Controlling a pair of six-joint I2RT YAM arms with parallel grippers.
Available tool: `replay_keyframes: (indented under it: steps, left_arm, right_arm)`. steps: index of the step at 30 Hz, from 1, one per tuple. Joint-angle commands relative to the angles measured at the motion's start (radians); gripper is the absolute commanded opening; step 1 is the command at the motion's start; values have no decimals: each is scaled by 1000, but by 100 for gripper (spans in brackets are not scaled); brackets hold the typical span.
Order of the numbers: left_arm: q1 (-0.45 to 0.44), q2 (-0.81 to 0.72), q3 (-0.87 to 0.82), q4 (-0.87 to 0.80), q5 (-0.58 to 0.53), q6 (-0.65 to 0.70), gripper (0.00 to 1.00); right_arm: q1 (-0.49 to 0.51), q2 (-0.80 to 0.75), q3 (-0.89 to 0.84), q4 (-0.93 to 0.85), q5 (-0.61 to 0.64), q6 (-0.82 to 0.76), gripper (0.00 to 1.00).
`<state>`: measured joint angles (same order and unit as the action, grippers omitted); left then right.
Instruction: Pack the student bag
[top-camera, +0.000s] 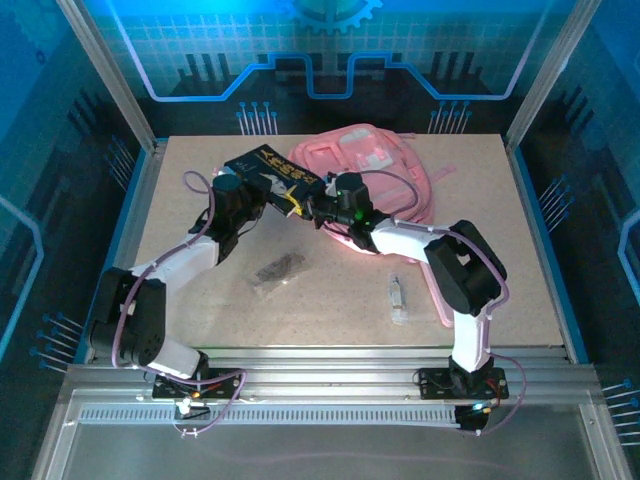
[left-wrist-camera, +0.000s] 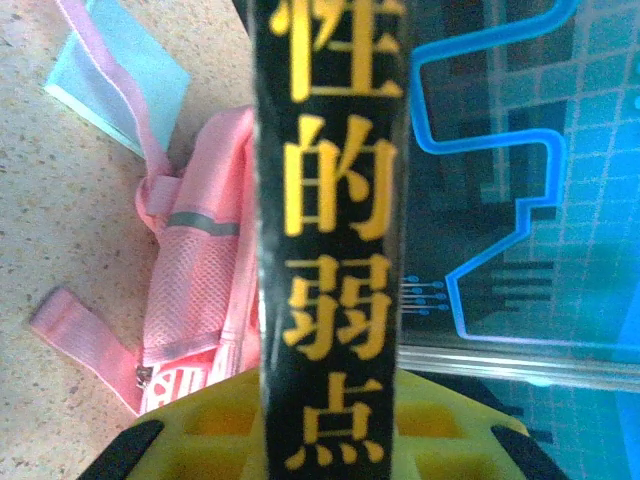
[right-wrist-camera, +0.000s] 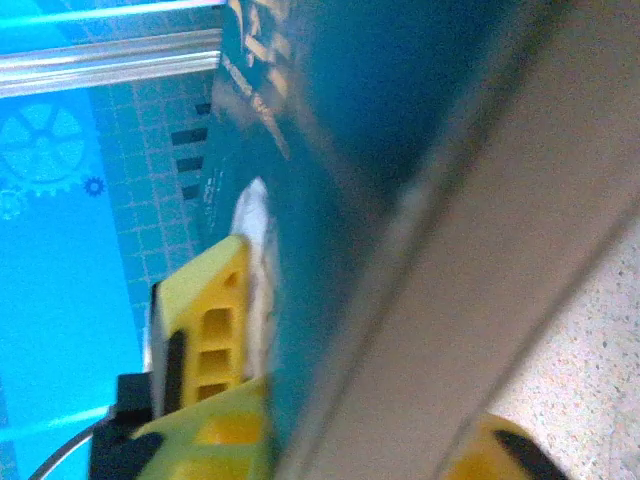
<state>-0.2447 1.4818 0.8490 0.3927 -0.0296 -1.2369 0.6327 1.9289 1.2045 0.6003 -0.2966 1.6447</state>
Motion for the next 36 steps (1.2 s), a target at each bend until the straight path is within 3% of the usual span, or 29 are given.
replay_keyframes:
  steps: [1,4,5,10,14,18,23,29,32,36]
  left_arm:
    - [-37,-24,9,55,54,12,10]
    - [-51,-6,54,-1,93,63,48]
    - [-58,0,79,-38,105,93,56]
    - [-89,51,203,-161,201,252,76]
    - [-156,136,398,-402,240,487,77]
    - [-248,269,637,-678,174,750,77]
    - [-332,446,885,-873,69,895,79]
    - [-406,671,1153,-1043,6,1054,79]
    - [-432,767,1248,-1101,-17,1109,80]
    - [-458,872,1330,-1141,-118,1145,80]
  right_arm:
    - [-43,-57,-26,40,81,-32,0]
    - [-84,-117,-57,17,66,-97,0]
    - [-104,-144,-68,-6,56,-130,0]
    - [-243,-290,-83,-279,-42,-375,0]
    - [-413,-432,-119,-543,-87,-554,0]
    - [-594,-553,-157,-704,-132,-677,0]
    - [-818,-676,-190,-911,-164,-824,0]
    - [-1081,-792,-296,-978,-277,-881,0]
    - [-1146,-841,-319,-995,-289,-900,0]
    - [-1150,-885,-379,-984,-301,-900,0]
